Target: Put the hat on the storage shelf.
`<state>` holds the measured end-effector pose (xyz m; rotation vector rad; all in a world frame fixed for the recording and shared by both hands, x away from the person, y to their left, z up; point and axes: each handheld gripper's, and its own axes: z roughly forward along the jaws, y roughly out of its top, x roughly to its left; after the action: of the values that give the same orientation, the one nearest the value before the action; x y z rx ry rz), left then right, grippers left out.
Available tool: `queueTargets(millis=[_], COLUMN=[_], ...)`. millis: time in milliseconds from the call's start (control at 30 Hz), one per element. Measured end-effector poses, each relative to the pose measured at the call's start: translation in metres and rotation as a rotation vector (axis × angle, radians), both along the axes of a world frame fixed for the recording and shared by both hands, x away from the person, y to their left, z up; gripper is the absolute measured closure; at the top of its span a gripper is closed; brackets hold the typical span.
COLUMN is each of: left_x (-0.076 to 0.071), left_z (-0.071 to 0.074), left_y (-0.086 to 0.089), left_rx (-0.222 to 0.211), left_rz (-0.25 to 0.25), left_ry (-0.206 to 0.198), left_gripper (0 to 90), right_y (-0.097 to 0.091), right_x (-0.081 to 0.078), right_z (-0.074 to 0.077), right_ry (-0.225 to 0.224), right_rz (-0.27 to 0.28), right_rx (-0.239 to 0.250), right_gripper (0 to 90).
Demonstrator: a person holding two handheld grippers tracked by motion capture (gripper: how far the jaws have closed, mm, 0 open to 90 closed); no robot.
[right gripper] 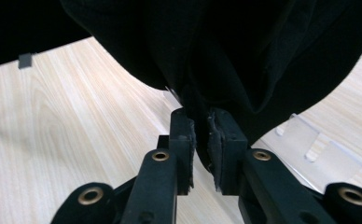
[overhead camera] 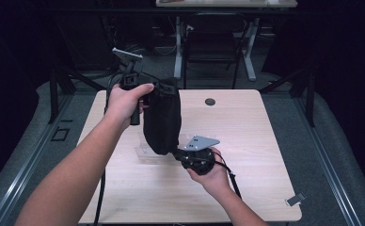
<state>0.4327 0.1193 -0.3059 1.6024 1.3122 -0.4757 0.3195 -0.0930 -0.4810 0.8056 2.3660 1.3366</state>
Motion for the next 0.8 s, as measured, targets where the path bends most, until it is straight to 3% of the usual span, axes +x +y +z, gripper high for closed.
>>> queueTargets(millis=[300,433,567,800], left_x=[-0.003,-0.003,-0.004,-0.007], left_z=[0.006,0.007,0.003,-0.01], left_y=[0.001,0.007,0.018,0.038], left_rx=[-0.038,-0.026,-0.006,0.063], left_rz=[-0.01,-0.003,0.011,0.045], left_ry=[-0.028,-0.038,-0.035,-0.053], left_gripper=[75.0,73.5,73.0,69.1], right_y=[-0.006,-0.01,-0.015,-0.017], right_x=[-0.001,0.001,0.001,-0.001], right_z=[-0.004,-0.013,-0.019,-0.02], right_ry=[-0.011,0.013,0.036,0.035], right_rz=[-0.027,-0.046,-0.049,-0.051], right_rx=[-0.029,-0.056,-0.007,-0.014], right_gripper=[83.3,84.1,84.0,83.6])
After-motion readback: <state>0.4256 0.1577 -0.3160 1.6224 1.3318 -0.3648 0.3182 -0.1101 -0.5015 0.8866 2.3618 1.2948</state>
